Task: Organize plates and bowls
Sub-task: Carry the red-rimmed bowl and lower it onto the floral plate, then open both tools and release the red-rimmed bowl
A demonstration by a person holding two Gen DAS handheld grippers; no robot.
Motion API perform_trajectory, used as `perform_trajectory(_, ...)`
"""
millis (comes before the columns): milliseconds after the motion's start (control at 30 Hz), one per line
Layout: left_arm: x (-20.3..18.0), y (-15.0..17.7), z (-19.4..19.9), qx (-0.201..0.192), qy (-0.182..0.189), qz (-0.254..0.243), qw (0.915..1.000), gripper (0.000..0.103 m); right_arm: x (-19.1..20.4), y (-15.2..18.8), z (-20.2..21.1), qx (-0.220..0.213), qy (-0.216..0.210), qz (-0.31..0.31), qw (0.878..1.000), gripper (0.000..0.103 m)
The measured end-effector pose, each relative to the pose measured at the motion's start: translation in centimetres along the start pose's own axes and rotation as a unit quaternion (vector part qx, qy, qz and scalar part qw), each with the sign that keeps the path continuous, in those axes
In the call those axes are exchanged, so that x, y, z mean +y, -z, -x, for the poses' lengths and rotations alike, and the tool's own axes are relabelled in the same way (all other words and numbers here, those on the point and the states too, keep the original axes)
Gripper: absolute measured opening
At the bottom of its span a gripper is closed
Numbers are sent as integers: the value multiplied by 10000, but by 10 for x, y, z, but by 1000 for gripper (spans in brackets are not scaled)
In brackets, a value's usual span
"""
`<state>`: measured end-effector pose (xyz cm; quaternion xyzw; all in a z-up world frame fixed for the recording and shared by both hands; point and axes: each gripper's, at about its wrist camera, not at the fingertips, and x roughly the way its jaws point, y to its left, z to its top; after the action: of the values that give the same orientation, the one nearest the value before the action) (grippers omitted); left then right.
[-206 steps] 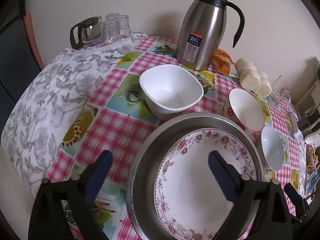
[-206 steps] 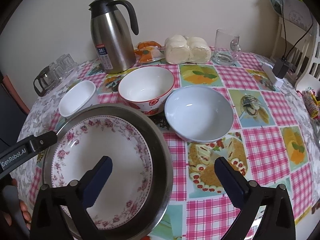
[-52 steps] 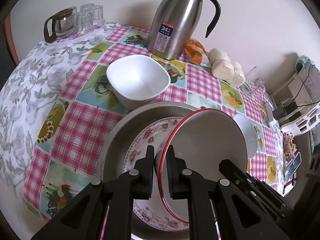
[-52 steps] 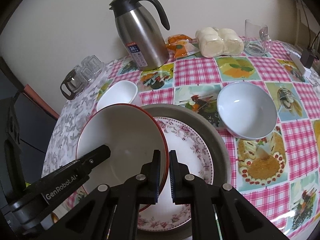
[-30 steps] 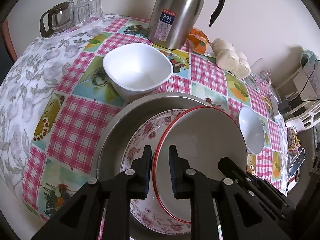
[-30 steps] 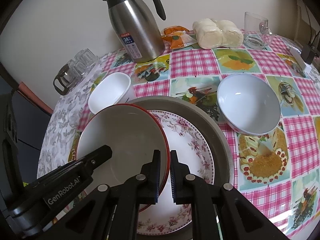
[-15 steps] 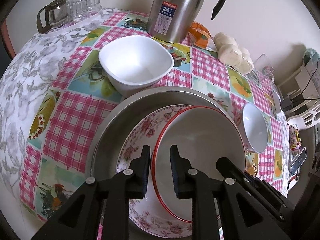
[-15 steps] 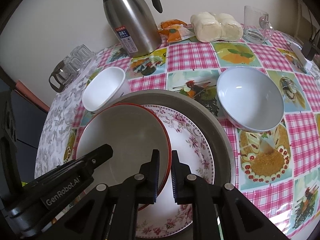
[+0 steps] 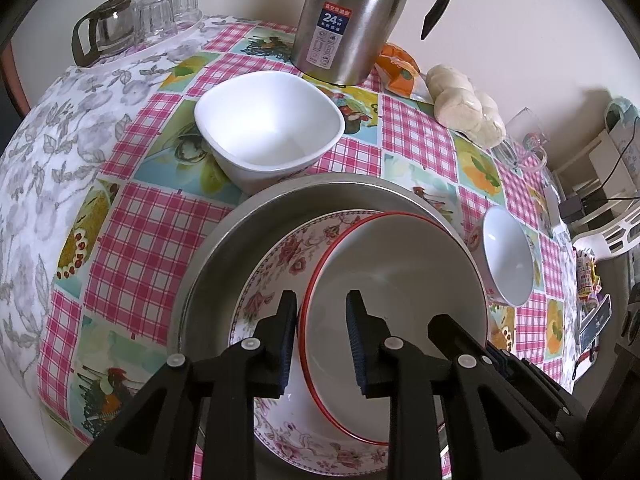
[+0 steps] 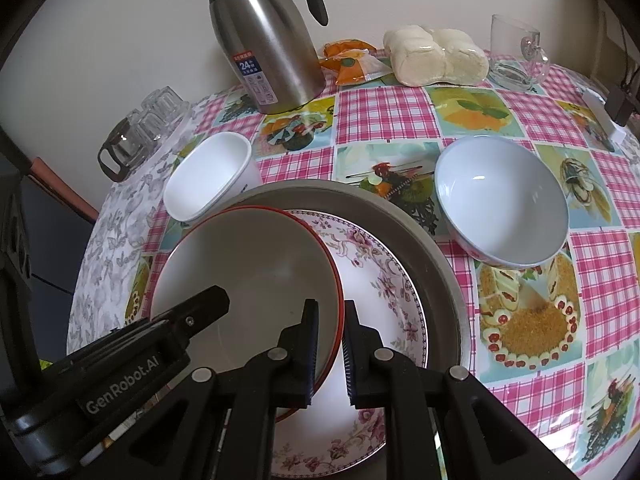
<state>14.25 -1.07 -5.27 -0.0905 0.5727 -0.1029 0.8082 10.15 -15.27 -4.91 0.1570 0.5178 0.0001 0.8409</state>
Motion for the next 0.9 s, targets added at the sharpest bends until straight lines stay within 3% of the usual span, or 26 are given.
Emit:
perform_trajectory(100, 0, -1, 5, -70, 11, -11, 10000, 27, 0, 0, 1, 10, 42, 31, 10000, 14)
perform_trajectory(233, -1, -1, 13, -209, 11, -26, 9998, 40, 0, -1, 7, -74, 144, 73, 9998, 16)
perform_trajectory(300, -1, -2, 16, -263, -16, -27, 9997, 41, 0, -2, 11, -127, 179, 88, 9997, 18)
perform_trajectory(367, 0, -3, 19, -318, -70, -18, 9995, 45, -1, -3, 17, -198, 222, 90, 9995, 27)
perform_trajectory(433, 2, -3, 23, -391, -141, 10, 9991, 55, -1, -4, 21, -251, 271, 96, 9993, 36)
perform_trajectory(533, 6, -4, 27, -481, -255, 36, 9985, 56, -1, -5, 25, -327, 351, 108, 9988, 56)
perform_trajectory(600, 7, -5, 29, -532, -344, 48, 9980, 58, -1, -5, 26, -361, 406, 125, 9984, 58)
perform_trajectory(700, 10, -5, 30, -593, -469, 74, 9971, 73, -2, -6, 27, -389, 443, 135, 9982, 67)
perform_trajectory(900, 18, -7, 34, -764, -727, 152, 9943, 83, -4, -6, 28, -458, 506, 150, 9976, 78)
